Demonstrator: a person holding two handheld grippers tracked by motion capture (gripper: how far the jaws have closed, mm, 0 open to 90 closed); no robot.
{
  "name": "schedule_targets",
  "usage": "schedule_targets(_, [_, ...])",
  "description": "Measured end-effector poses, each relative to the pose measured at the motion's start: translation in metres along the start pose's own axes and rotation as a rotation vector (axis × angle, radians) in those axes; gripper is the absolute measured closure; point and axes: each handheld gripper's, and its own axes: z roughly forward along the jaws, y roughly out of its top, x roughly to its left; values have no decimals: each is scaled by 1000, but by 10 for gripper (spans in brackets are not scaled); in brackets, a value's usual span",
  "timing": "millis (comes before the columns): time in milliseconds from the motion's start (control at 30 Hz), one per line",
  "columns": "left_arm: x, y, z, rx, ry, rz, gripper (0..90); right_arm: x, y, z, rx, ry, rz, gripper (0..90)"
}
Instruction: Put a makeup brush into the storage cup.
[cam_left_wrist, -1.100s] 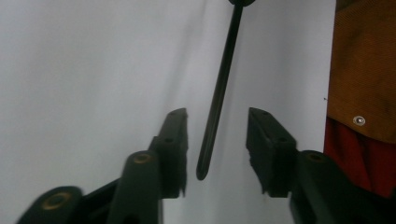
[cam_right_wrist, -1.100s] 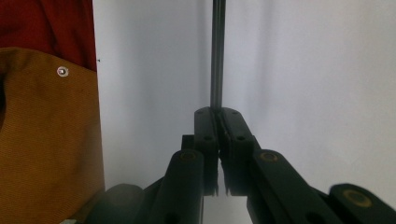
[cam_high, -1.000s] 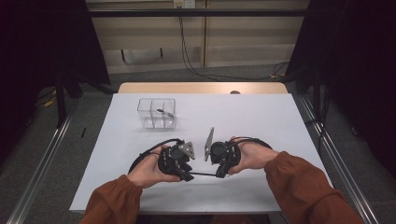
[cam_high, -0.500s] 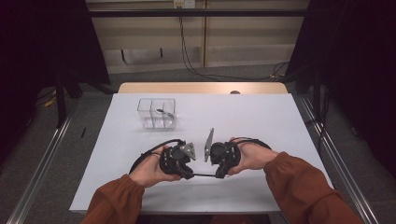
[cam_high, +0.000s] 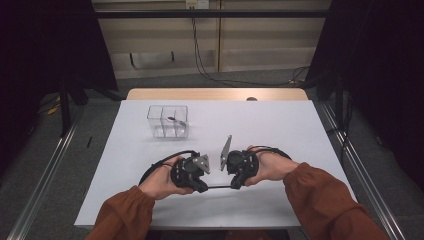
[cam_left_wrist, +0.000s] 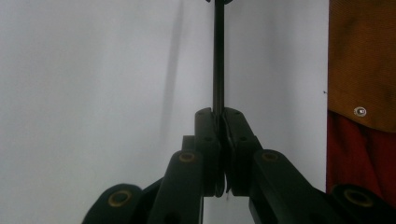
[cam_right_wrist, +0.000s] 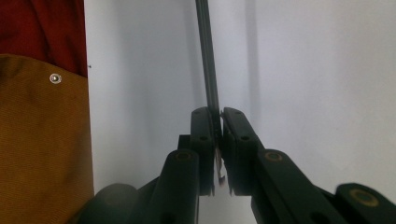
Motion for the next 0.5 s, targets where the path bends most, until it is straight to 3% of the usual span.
schedule_targets(267, [-1, -1, -4, -15, 21, -1, 856, 0, -2, -1, -40, -4, 16, 753])
schedule_targets(500, [1, -2, -5, -35, 31, -20, 856, -1, -6, -2, -71, -8, 48, 618])
